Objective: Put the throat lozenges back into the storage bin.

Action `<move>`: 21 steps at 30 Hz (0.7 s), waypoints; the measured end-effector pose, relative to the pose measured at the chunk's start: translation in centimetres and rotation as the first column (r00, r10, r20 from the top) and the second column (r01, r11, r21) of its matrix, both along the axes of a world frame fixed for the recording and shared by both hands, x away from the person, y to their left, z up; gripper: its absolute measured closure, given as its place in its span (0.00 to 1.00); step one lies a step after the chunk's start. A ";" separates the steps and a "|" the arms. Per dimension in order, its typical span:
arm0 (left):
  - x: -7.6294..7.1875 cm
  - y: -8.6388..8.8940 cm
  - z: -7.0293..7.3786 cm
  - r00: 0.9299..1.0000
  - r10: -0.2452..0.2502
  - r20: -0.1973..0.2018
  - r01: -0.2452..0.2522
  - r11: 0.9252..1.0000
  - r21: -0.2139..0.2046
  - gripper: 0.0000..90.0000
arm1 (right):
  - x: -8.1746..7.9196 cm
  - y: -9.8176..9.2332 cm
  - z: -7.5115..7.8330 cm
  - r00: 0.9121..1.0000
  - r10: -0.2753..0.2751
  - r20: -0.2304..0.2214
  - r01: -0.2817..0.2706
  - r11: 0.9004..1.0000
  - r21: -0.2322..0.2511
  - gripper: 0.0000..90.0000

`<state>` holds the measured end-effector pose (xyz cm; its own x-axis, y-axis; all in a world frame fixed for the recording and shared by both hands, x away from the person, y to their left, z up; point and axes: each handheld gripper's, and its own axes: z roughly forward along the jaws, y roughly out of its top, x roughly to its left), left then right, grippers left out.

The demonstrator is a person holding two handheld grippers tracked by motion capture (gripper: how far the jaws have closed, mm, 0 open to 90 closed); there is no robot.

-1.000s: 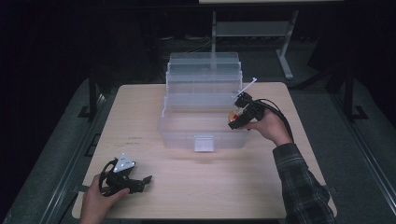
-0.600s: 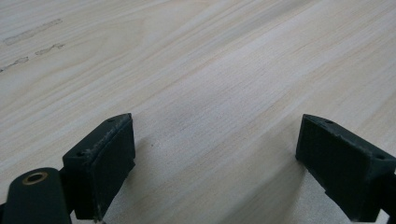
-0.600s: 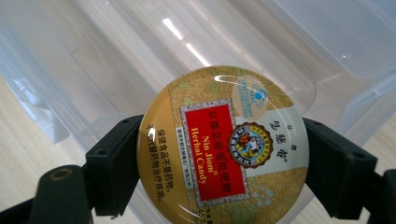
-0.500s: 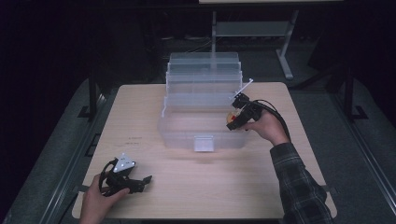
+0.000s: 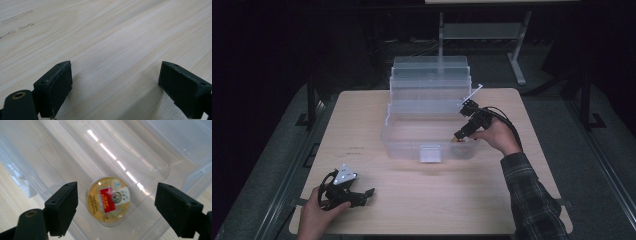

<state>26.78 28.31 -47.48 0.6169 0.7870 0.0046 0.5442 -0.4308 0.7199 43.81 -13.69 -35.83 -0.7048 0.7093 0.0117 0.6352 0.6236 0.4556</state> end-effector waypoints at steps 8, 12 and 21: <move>0.0 0.0 0.0 1.000 0.000 0.000 0.000 1.000 0.000 0.12 | -0.6 -0.6 0.8 1.000 -0.012 0.016 0.012 1.000 0.021 0.19; 0.0 0.0 0.0 1.000 0.002 0.001 -0.002 1.000 0.001 0.12 | -1.0 -1.0 1.2 0.999 -0.015 0.028 0.014 0.999 0.034 0.14; 0.0 0.0 0.0 1.000 0.003 0.000 -0.003 1.000 0.000 0.12 | -2.1 -1.8 1.4 0.998 -0.027 0.058 0.024 0.999 0.048 0.02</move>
<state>26.74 28.29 -47.48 0.6149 0.7886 0.0048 0.5451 -0.4294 0.7201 41.67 -15.53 -34.47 -0.6869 0.7267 0.0047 0.6218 0.5844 0.5213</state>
